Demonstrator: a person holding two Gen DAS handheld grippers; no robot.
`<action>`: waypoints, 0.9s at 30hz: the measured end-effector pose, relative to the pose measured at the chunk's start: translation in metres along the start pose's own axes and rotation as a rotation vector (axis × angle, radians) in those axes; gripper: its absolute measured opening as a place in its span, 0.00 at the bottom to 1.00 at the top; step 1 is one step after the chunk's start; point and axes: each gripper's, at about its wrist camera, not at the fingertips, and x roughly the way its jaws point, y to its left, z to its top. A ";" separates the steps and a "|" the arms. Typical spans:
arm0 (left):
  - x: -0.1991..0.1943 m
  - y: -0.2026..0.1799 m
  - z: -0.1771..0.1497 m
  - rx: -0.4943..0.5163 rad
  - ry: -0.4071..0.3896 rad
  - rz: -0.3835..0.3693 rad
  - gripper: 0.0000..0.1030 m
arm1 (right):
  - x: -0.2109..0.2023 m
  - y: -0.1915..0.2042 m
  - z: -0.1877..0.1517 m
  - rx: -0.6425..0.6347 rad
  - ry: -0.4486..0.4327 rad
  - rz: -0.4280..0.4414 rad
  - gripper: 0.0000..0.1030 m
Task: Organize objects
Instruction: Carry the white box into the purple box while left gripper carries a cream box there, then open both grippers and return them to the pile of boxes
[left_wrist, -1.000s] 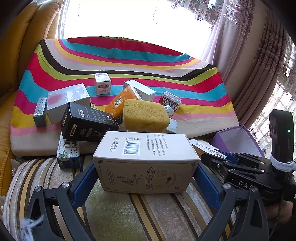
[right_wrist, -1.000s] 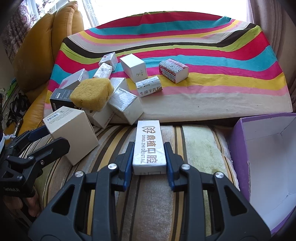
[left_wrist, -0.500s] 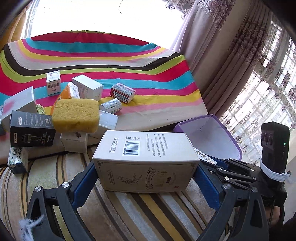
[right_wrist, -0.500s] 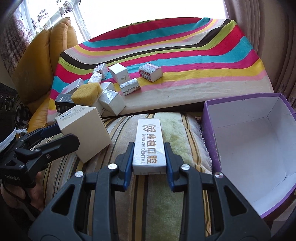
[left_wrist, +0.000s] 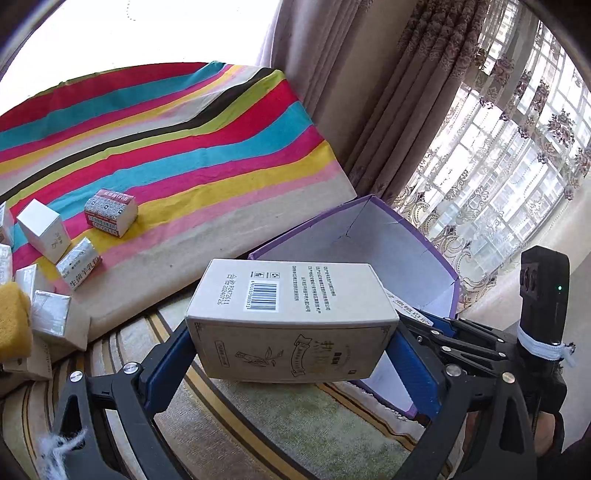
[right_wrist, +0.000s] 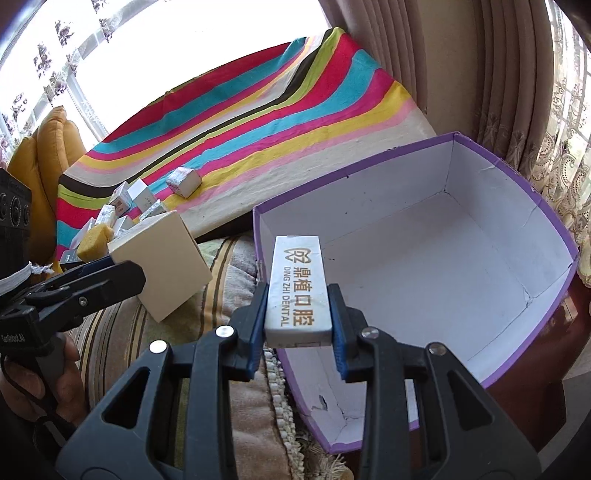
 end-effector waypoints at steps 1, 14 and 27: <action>0.005 -0.007 0.003 0.028 0.001 0.001 0.97 | 0.000 -0.008 0.001 0.020 -0.001 -0.013 0.34; 0.048 -0.060 0.017 0.223 0.068 -0.074 0.98 | 0.006 -0.066 -0.004 0.170 0.018 -0.139 0.41; 0.021 -0.032 0.013 0.144 -0.012 -0.112 0.98 | -0.001 -0.060 -0.002 0.125 -0.048 -0.140 0.84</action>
